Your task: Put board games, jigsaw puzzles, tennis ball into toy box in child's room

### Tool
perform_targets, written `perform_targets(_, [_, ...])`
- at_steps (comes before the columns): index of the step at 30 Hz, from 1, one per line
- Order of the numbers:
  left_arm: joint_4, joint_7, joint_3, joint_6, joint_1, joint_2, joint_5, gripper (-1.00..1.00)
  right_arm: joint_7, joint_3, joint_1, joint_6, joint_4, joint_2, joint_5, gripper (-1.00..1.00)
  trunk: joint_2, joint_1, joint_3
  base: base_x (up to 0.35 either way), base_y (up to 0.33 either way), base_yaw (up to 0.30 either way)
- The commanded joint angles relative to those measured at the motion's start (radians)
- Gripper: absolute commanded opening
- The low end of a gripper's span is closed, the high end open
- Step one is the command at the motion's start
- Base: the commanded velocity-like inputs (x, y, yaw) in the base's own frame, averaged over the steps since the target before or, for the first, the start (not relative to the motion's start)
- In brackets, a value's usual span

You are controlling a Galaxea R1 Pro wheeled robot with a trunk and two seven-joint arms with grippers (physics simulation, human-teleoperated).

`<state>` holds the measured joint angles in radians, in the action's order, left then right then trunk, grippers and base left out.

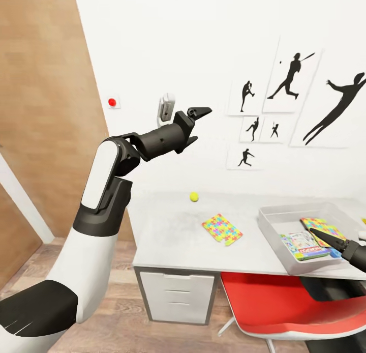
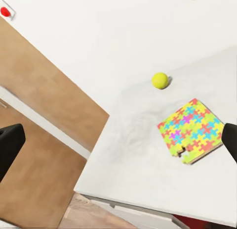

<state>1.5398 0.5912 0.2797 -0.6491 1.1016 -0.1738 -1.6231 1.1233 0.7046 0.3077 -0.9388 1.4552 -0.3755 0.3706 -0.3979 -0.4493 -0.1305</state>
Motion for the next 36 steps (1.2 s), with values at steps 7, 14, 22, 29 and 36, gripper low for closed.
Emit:
perform_targets(7, [0.000, 0.010, -0.001, 0.000, 0.001, -0.001, -0.010, 1.00, 0.003, 0.001, 0.001, -0.005, 0.000, 0.000, 0.001, 1.00, -0.002, -0.001, 0.003, 0.000, 0.000, 0.267])
perform_targets(14, [0.000, 0.010, 0.000, 0.000, 0.001, -0.001, -0.010, 1.00, 0.003, 0.001, 0.001, -0.005, 0.001, 0.000, 0.000, 1.00, -0.002, -0.001, 0.008, 0.008, 0.000, 0.265])
perform_targets(22, [0.000, 0.010, 0.000, 0.000, 0.001, -0.001, -0.011, 1.00, -0.001, 0.000, 0.001, -0.005, 0.001, 0.000, -0.001, 1.00, -0.002, -0.001, 0.011, 0.091, 0.009, 0.150])
perform_targets(29, [0.000, 0.010, 0.000, 0.000, 0.001, -0.001, -0.010, 1.00, -0.003, -0.001, 0.001, -0.005, 0.001, 0.000, -0.002, 1.00, -0.002, -0.001, 0.011, 0.229, 0.070, 0.042])
perform_targets(36, [0.000, 0.010, 0.001, 0.000, 0.001, -0.001, -0.010, 1.00, -0.004, -0.002, 0.001, -0.005, 0.001, 0.000, -0.002, 1.00, -0.002, -0.001, 0.011, 0.225, 0.070, 0.012])
